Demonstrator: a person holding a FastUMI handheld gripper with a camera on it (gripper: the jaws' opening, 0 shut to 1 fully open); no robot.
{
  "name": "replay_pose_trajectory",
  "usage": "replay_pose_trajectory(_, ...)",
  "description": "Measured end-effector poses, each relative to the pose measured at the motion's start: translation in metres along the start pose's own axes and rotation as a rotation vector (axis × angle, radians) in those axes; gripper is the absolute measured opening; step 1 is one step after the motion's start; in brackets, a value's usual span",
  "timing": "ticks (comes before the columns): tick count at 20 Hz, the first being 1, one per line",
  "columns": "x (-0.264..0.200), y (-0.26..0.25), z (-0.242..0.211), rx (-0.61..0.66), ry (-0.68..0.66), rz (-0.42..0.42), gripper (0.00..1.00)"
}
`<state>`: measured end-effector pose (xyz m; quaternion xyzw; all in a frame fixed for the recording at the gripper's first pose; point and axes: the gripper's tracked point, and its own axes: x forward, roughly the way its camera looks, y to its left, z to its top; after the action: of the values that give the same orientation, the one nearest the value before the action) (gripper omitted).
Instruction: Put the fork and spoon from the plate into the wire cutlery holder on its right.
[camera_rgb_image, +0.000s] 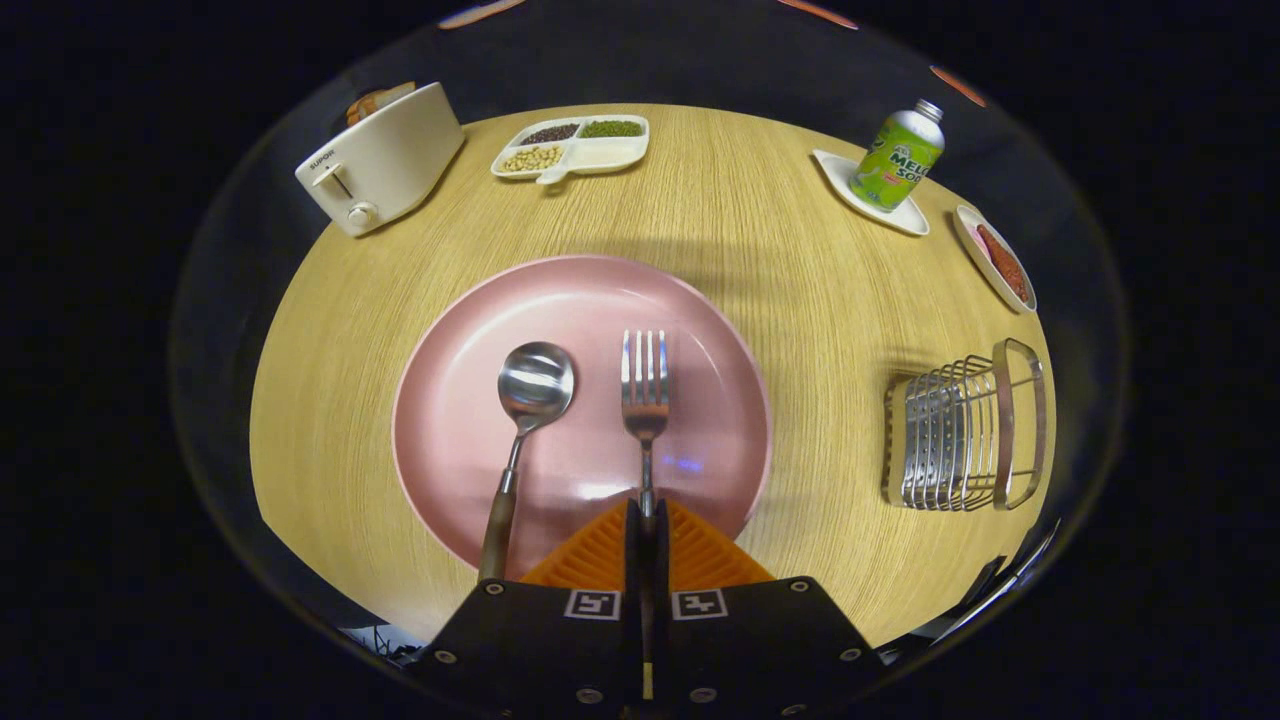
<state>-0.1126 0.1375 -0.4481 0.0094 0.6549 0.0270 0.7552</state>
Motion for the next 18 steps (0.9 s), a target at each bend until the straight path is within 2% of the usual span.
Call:
replay_pose_trajectory(9,-0.074,-0.024,0.016,0.122,-0.17,0.009,0.04)
replay_pose_trajectory(15,-0.135,-0.097,0.016,0.157,-0.235,-0.064,0.04)
replay_pose_trajectory(18,-0.146,-0.145,0.014,0.145,-0.216,-0.093,0.04)
